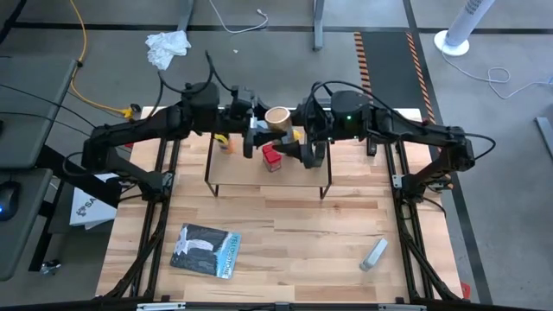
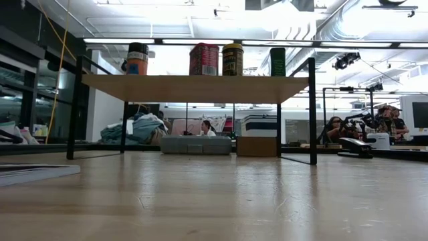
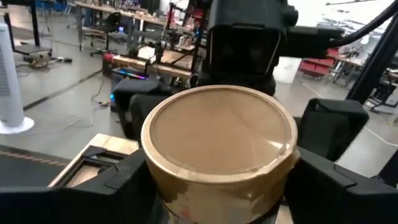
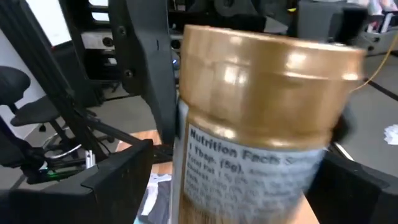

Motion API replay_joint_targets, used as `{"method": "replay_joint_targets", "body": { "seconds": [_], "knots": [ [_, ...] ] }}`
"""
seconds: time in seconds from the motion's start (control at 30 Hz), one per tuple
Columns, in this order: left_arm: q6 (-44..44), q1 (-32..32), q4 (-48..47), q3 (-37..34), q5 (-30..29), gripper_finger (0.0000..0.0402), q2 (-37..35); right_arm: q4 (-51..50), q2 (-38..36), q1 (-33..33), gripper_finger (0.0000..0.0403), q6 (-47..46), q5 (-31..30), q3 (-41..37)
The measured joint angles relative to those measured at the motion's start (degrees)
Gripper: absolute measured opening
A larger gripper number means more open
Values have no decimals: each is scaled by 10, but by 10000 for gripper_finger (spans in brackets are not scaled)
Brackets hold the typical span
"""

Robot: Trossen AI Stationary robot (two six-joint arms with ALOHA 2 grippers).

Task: Shelf spices
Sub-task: Remove the gold seasoning bottle from the shelf

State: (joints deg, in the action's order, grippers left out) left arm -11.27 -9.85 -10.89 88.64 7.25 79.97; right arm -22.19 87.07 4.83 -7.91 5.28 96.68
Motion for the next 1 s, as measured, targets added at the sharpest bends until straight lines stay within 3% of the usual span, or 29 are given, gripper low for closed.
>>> {"method": "replay_joint_targets", "body": {
  "seconds": [0.2,0.37,0.6,0.73,0.83,1.0],
  "knots": [
    [0,1,14,0,0,271,7,3,8,-4,347,-22,-9,0],
    [13,2,-10,0,2,271,-2,4,5,-3,263,-24,-22,0],
    [26,2,-60,0,11,271,-16,-27,6,-3,260,-7,-28,-1],
    [41,9,-104,-2,9,322,-43,-93,-15,-5,260,-3,-30,-2],
    [41,8,-141,3,-14,353,-81,-117,-45,-5,260,-10,-54,1],
    [44,9,-210,-6,-76,356,-125,-221,-87,-33,260,-57,-120,0]
  ]
}}
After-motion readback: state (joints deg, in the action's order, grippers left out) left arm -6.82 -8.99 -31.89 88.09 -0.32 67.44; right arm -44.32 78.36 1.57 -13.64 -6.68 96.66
